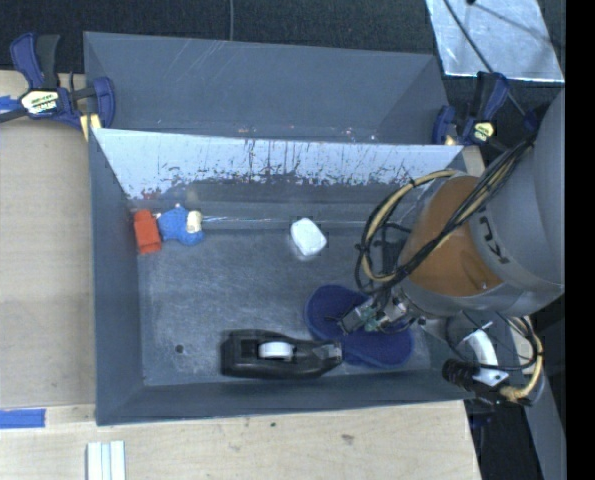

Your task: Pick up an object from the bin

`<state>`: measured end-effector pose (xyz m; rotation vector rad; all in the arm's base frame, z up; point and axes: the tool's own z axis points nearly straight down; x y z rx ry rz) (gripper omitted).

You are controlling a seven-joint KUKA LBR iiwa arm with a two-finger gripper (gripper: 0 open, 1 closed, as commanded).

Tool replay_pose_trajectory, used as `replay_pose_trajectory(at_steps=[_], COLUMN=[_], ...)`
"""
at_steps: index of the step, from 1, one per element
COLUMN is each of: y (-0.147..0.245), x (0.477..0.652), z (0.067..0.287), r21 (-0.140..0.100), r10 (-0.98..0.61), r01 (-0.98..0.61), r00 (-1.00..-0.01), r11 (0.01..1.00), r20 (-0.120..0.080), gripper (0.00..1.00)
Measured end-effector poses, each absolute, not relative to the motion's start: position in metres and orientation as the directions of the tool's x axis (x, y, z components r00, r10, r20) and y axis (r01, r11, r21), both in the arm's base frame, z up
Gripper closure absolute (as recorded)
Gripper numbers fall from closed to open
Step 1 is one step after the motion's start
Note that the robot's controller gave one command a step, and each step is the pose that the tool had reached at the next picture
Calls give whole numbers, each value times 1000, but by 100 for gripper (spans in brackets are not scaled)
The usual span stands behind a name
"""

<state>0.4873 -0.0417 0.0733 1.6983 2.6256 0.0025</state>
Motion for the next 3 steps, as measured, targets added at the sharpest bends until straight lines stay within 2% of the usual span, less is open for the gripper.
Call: replay_pose_trajectory(at_steps=[2,3], y=[-44,-44], x=[489,490], z=[86,102], r21=[4,5], r10=[909,908], r01=[909,908], r00=[-416,-419], r11=[416,419], r20=[-5,-6], gripper=[100,100])
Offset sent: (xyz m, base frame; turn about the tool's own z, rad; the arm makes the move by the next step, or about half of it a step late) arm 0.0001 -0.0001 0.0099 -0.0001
